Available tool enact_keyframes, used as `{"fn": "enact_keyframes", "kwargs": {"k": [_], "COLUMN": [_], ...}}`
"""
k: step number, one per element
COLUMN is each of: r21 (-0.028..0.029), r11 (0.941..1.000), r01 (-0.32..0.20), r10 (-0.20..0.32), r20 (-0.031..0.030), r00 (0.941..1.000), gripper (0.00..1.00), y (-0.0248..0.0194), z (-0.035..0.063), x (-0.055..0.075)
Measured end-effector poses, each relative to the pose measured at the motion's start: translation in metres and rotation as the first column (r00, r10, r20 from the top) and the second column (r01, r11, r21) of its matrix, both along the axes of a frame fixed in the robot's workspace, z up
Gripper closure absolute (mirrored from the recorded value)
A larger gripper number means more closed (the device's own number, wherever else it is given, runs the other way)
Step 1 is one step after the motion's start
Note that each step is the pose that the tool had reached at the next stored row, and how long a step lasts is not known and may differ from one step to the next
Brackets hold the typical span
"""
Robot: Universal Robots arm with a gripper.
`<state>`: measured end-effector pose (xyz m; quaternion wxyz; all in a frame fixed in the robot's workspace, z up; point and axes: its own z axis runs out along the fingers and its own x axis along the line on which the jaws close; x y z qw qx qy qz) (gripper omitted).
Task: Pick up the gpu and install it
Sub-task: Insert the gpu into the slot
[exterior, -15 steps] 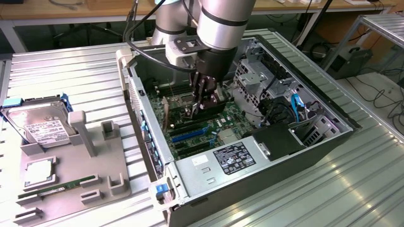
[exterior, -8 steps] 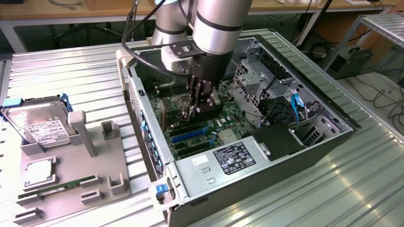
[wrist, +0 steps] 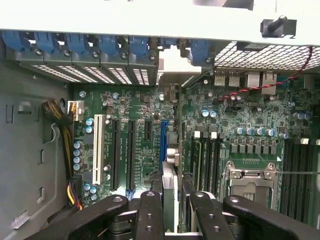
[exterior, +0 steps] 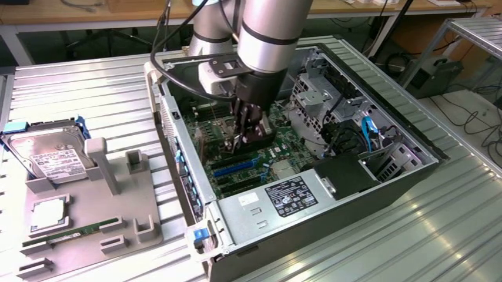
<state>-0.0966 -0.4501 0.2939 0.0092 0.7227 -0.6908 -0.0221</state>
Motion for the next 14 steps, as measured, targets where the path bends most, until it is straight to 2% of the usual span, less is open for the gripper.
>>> {"fn": "enact_keyframes", "kwargs": {"k": [14], "r21": [0.0], "r11": [1.0], "r01": [0.0], "r10": [0.0], "r20": [-0.0001], "r00": [1.0], "gripper": [0.74], "y": [-0.0011], "z": [-0.0079], "x": [-0.0029]}}
